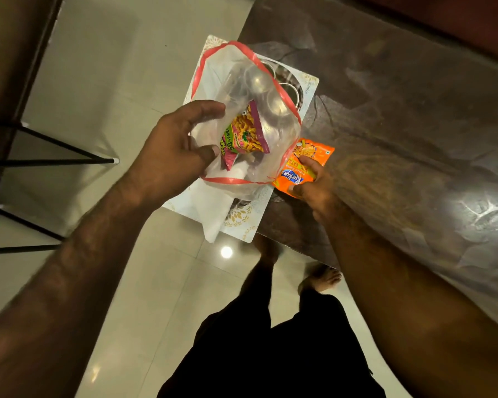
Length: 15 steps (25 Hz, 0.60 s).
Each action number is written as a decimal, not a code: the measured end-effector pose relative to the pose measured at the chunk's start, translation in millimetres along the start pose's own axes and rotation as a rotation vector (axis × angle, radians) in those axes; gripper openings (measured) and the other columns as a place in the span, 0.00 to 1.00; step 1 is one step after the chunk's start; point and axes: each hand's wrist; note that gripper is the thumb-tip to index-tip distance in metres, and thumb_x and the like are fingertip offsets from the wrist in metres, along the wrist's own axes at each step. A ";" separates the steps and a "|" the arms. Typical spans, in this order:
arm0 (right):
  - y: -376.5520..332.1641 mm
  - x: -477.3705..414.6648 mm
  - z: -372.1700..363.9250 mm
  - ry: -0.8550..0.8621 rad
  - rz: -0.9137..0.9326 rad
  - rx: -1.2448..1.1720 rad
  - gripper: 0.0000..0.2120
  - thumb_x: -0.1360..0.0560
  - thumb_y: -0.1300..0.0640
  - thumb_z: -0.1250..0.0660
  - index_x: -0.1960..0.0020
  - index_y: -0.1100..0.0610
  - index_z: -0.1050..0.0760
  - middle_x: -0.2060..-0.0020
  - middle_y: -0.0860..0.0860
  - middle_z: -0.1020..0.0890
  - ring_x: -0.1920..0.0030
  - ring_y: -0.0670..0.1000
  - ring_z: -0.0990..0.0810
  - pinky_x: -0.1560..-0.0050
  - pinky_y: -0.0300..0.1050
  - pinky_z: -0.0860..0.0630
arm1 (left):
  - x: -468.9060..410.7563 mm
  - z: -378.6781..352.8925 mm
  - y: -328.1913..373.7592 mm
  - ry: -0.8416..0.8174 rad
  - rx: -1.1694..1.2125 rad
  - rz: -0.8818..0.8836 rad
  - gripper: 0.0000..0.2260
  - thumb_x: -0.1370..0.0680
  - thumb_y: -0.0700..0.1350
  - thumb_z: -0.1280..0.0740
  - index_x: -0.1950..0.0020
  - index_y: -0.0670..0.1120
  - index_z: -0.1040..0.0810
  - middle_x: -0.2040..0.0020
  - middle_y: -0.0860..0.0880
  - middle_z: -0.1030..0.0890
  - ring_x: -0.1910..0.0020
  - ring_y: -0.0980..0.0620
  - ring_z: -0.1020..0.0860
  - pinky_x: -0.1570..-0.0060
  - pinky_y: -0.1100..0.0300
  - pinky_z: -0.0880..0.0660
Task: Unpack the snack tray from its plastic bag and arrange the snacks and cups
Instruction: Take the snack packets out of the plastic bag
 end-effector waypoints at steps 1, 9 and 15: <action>-3.9 3.5 4.9 0.013 0.002 0.060 0.39 0.31 0.77 0.27 0.26 0.51 0.24 0.33 0.53 0.22 0.40 0.53 0.18 0.54 0.39 0.17 | 0.5 0.0 2.8 -0.017 -0.022 -0.009 0.24 0.25 0.33 0.30 0.31 0.51 0.24 0.32 0.55 0.22 0.58 0.57 0.24 0.50 0.60 0.23; -139.1 145.8 44.5 0.155 0.544 0.139 0.24 0.28 0.75 0.40 0.55 0.49 0.16 0.61 0.44 0.13 0.60 0.39 0.16 0.54 0.35 0.19 | 8.1 0.4 17.1 -0.021 -0.299 -0.073 0.30 0.26 0.38 0.28 0.25 0.53 0.31 0.32 0.46 0.23 0.41 0.39 0.22 0.44 0.61 0.31; -223.8 174.5 -46.3 -0.168 0.644 0.950 0.18 0.23 0.63 0.36 0.37 0.55 0.17 0.45 0.50 0.13 0.43 0.52 0.15 0.52 0.38 0.25 | 13.7 0.5 17.0 -0.059 -0.355 -0.083 0.36 0.25 0.41 0.29 0.21 0.53 0.40 0.24 0.52 0.31 0.35 0.44 0.23 0.39 0.54 0.27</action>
Point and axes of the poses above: each hand's wrist, its own x-axis away from the middle knuckle, its own z-axis out of the back of the hand, y = z × x
